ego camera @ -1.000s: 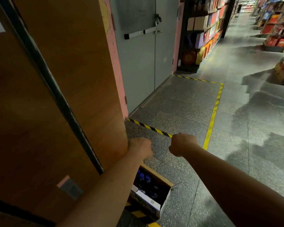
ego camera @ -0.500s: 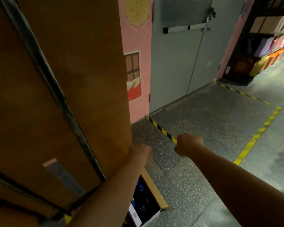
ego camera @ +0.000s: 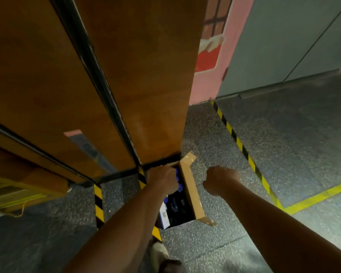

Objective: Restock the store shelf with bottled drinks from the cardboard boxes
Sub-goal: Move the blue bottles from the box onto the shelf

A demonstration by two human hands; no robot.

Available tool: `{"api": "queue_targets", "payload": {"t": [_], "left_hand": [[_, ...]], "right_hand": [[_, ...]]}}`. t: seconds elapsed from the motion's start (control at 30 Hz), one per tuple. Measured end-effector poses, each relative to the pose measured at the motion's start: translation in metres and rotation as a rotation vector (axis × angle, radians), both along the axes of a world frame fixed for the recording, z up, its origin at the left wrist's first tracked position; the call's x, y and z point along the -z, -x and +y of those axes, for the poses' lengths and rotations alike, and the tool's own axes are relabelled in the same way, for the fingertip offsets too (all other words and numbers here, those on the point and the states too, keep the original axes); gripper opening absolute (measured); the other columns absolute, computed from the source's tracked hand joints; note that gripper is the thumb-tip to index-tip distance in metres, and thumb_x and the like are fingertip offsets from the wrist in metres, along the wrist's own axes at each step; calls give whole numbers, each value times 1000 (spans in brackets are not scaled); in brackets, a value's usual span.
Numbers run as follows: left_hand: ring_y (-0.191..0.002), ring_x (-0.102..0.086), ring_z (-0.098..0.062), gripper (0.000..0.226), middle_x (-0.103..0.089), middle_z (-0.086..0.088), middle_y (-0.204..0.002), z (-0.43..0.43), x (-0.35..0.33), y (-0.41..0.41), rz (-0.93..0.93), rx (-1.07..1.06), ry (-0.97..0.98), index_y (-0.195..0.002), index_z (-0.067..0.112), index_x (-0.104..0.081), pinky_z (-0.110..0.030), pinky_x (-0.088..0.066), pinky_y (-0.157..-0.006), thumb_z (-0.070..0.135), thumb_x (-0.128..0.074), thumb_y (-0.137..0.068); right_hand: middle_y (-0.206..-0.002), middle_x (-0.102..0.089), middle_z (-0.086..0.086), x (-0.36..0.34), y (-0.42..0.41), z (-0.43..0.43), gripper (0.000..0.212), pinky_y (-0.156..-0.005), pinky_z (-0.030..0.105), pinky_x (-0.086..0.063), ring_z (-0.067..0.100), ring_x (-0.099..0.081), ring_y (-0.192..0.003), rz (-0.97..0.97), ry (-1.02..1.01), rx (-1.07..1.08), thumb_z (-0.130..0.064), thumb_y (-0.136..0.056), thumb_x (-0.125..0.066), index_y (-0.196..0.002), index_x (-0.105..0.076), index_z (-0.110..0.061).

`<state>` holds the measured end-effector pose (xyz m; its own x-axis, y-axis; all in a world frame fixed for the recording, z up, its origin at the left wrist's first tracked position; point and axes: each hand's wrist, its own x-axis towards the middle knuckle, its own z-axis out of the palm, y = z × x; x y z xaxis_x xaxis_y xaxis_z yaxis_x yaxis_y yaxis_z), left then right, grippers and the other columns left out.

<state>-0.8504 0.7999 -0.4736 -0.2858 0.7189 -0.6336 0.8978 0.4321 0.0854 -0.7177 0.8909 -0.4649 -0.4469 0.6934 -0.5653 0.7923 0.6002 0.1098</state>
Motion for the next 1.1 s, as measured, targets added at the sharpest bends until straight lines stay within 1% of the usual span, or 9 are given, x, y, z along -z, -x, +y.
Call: {"api": "queue_targets", "payload": {"t": [0.07, 0.17, 0.27, 0.37, 0.57, 0.8, 0.9, 0.97, 1.1], "left_hand": [[-91, -59, -29, 18, -57, -12, -92, 2, 26, 8, -17, -21, 29, -97, 16, -55, -34, -38, -67, 29, -43, -97], [-88, -58, -28, 18, -50, -4, -80, 7, 68, 21, -3, -52, 65, -92, 16, -50, -33, -37, -67, 33, -43, -96], [-90, -58, -27, 28, -60, -8, -101, 10, 117, 28, -7, -143, 128, -112, 13, -53, -34, -46, -72, 35, -44, -96], [-92, -61, -26, 29, -62, -6, -104, 4, 171, 26, -17, -267, 149, -112, 16, -56, -34, -49, -77, 36, -47, -93], [-107, -58, -28, 32, -59, -7, -119, -16, 270, 2, -14, -425, 248, -116, 17, -55, -32, -41, -78, 37, -45, -93], [-97, -60, -27, 29, -62, -7, -107, -14, 381, -13, -49, -496, 281, -110, 17, -56, -33, -44, -72, 37, -49, -91], [-100, -60, -30, 36, -59, -10, -113, -10, 432, -7, -22, -576, 217, -117, 12, -48, -36, -43, -70, 39, -48, -93], [-106, -59, -33, 48, -55, -11, -121, -8, 467, -1, -4, -687, 190, -127, 10, -41, -38, -44, -73, 42, -51, -92], [-114, -55, -34, 67, -51, -11, -132, -5, 525, 6, 49, -877, 191, -138, 7, -34, -38, -42, -78, 50, -53, -90]], "right_hand": [[-106, -64, 2, 18, 7, 9, 28, -70, 31, -41, 23, -63, -99, -7, 22, -10, -30, -86, -53, -110, -60, -18], [-106, -63, 3, 51, 19, 28, 29, -70, 32, -41, 24, -62, -98, -17, 50, -14, -31, -87, -53, -111, -59, -17], [-103, -61, 6, 96, 32, 42, 31, -73, 33, -43, 25, -61, -100, -25, 78, -28, -31, -89, -50, -113, -59, -13], [-118, -61, 8, 151, 37, 51, 36, -79, 33, -43, 28, -59, -107, -66, 124, -75, -33, -90, -47, -119, -56, -15], [-114, -62, 9, 264, 18, 57, 33, -81, 34, -45, 28, -60, -103, -166, 277, -96, -29, -89, -46, -116, -58, -14], [-107, -62, 11, 388, -1, 60, 31, -70, 31, -43, 29, -60, -97, -239, 306, -120, -28, -89, -47, -111, -59, -10], [-105, -62, 15, 443, 7, 66, 35, -70, 35, -43, 32, -60, -97, -187, 249, -41, -33, -90, -47, -112, -58, -8], [-112, -60, 17, 480, 12, 69, 41, -72, 38, -43, 34, -59, -102, -147, 192, 29, -39, -91, -47, -117, -54, -8], [-128, -53, 21, 540, 16, 68, 61, -92, 47, -41, 40, -52, -116, -91, 158, 254, -53, -93, -41, -131, -41, -6]]}}
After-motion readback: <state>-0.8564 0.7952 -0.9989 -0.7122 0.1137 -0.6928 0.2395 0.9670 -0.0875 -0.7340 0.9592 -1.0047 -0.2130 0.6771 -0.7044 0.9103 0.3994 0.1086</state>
